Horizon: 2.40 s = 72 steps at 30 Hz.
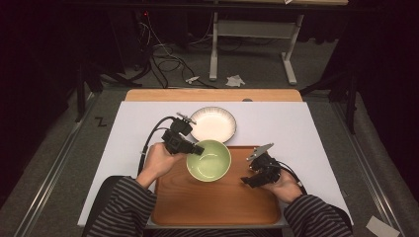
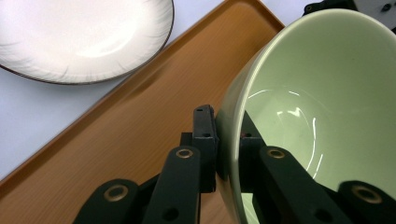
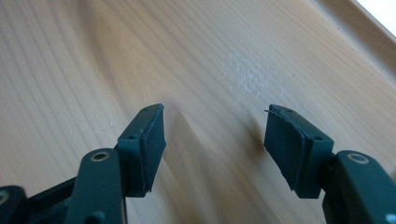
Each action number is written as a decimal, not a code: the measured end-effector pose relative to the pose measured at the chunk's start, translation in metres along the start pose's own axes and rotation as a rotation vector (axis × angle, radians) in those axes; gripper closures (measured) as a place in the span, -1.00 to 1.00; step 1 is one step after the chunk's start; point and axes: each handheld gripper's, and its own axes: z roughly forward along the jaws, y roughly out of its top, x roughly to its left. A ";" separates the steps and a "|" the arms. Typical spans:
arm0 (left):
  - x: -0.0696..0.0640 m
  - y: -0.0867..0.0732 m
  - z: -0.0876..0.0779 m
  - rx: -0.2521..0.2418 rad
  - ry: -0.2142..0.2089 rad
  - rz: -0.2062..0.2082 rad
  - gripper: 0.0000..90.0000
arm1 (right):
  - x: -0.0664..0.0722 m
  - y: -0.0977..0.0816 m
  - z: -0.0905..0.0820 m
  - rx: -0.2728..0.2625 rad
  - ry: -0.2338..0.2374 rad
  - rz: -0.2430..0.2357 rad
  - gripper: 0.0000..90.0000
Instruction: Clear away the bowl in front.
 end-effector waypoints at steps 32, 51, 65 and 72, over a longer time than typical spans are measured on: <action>0.009 -0.009 0.025 0.024 0.053 0.004 0.85 | 0.000 0.000 -0.001 -0.005 -0.001 -0.002 -0.11; 0.017 -0.019 0.045 0.055 0.081 0.001 0.86 | -0.001 0.000 -0.001 -0.006 -0.002 -0.002 -0.11; 0.025 -0.021 0.058 0.061 0.103 -0.009 0.86 | -0.001 0.000 -0.001 -0.006 0.000 -0.004 -0.11; 0.027 -0.023 0.062 0.062 0.108 -0.019 0.85 | -0.001 0.000 0.000 -0.004 0.004 0.001 -0.11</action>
